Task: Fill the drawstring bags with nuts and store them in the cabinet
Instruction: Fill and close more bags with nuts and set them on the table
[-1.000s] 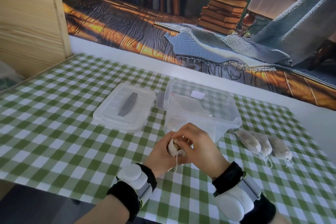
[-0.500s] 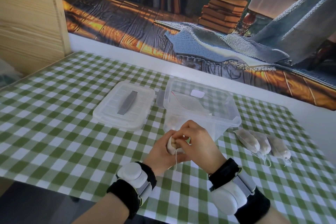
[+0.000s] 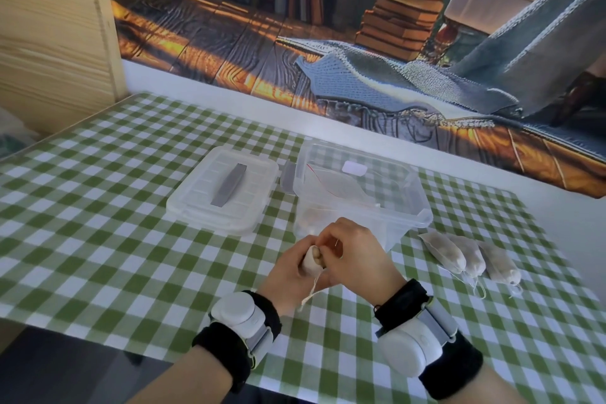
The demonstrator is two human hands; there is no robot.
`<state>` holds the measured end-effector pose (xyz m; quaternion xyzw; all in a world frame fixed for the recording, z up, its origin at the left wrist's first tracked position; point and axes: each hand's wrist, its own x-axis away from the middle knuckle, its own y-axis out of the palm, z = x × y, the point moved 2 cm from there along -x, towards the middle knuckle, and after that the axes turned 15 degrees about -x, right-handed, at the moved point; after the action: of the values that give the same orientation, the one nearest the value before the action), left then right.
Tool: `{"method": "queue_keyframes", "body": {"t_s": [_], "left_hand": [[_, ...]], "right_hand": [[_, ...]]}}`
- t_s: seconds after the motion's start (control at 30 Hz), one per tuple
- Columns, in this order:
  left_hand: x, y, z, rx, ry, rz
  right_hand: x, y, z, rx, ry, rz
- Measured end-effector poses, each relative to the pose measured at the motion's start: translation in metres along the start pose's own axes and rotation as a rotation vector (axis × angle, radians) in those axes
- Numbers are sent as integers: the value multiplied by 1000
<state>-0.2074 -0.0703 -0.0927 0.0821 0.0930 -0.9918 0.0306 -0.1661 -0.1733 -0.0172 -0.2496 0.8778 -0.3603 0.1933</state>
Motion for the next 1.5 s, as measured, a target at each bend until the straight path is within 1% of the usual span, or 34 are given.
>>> {"method": "queue_keyframes", "body": {"t_s": [0.13, 0.23, 0.33, 0.47, 0.6, 0.67, 0.9, 0.97, 1.07, 1.17, 1.33, 1.5], "left_hand": [[-3, -2, -2, 80, -8, -38], [0, -2, 0, 110, -7, -46], [-3, -4, -4, 69, -61, -41], [-8, -4, 1, 88, -178, -47], [-7, -1, 12, 128, -211, 35], [-8, 0, 13, 88, -221, 72], [-12, 3, 15, -61, -221, 112], [-14, 4, 18, -38, -236, 103], [-12, 4, 20, 89, -250, 41], [-8, 3, 17, 82, -229, -10], [-9, 2, 20, 51, -243, 28], [-6, -7, 9, 108, -250, -47]], "right_hand": [[-3, -1, 5, -65, 65, 35], [-2, -5, 9, -179, 148, 61], [-2, -6, 11, -272, 190, 73], [-1, -5, 15, -357, 215, 69], [-2, -2, 15, -352, 181, 74], [-2, -1, 16, -332, 160, 68], [0, 3, 17, -228, 84, 37], [-1, 2, 18, -221, 75, 42], [-2, 0, 20, -249, 72, 58], [-2, -1, 20, -264, 62, 54], [-3, 4, 19, -287, 62, 58], [-6, 3, 19, -335, 78, 60]]}}
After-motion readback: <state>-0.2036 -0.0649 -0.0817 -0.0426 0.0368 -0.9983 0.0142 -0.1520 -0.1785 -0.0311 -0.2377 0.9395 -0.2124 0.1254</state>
